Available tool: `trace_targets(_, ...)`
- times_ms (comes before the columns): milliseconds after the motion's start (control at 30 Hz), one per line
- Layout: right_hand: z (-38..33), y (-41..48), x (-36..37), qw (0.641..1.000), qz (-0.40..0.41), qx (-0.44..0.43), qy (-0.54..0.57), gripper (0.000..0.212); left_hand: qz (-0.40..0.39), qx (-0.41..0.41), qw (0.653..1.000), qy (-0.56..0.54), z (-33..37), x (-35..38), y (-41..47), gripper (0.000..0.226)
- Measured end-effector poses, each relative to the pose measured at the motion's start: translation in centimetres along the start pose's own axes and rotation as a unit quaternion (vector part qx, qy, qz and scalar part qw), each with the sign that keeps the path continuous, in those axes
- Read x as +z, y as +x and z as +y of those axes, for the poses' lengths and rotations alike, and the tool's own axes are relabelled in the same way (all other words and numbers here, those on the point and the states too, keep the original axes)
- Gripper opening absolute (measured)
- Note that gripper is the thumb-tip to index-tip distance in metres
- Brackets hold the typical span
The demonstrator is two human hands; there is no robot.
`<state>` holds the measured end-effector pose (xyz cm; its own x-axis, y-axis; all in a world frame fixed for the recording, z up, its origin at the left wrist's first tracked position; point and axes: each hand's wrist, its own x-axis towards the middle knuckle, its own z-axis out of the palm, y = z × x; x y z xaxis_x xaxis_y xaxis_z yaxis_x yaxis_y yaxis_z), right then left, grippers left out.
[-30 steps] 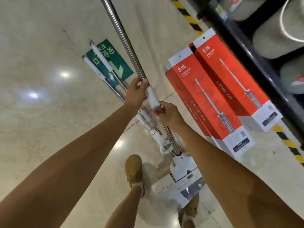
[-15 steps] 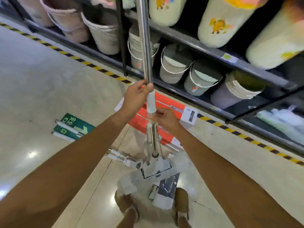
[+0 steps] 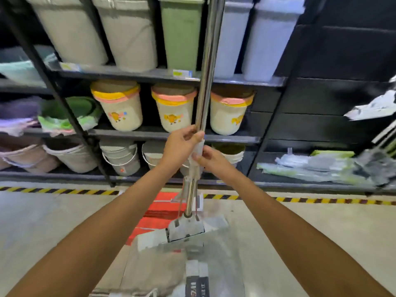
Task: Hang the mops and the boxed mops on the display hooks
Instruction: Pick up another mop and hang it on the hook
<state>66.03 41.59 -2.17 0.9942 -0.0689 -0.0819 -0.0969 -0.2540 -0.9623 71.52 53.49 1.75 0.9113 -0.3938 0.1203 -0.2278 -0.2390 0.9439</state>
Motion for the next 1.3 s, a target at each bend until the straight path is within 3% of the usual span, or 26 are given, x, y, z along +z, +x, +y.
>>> trace_targets(67,-1.7,-1.1,-4.4,0.999,0.037,-0.008,0.009,0.004,-0.015,0.027,1.0,0.004,3.5,3.2,0.9,0.033)
trace_targets(233,-3.4,-2.9,-14.9,0.995,0.098,-0.016,0.028,0.016,-0.088,0.079,0.992,0.041,11.8,10.7,4.1,0.013)
trace_targets(300,-3.4,-3.6,-19.1,0.992,0.125,-0.023,0.025,0.028,-0.104,0.083,0.991,0.024,15.1,13.5,5.5,0.025)
trace_targets(400,-3.0,-4.9,-25.1,0.99,0.136,-0.033,0.019,0.022,-0.1,0.099,0.99,-0.024,19.9,17.5,7.1,0.045)
trace_targets(600,-1.8,-9.1,-34.4,0.987,0.159,-0.03,-0.014,0.013,-0.114,0.176,0.976,-0.059,29.5,26.4,8.4,0.037)
trace_targets(767,0.4,-13.1,-40.7,0.98,0.196,0.003,-0.045,0.01,-0.153,0.191,0.966,-0.08,32.3,33.5,8.6,0.014)
trace_targets(1000,1.5,-18.3,-50.6,0.966,0.25,0.014,-0.068,0.027,-0.209,0.198,0.951,-0.115,34.9,44.6,8.0,0.014)
trace_targets(1300,4.0,-23.2,-65.7,0.951,0.308,-0.017,-0.018,0.026,-0.272,0.225,0.929,-0.114,37.3,61.3,10.1,0.023)
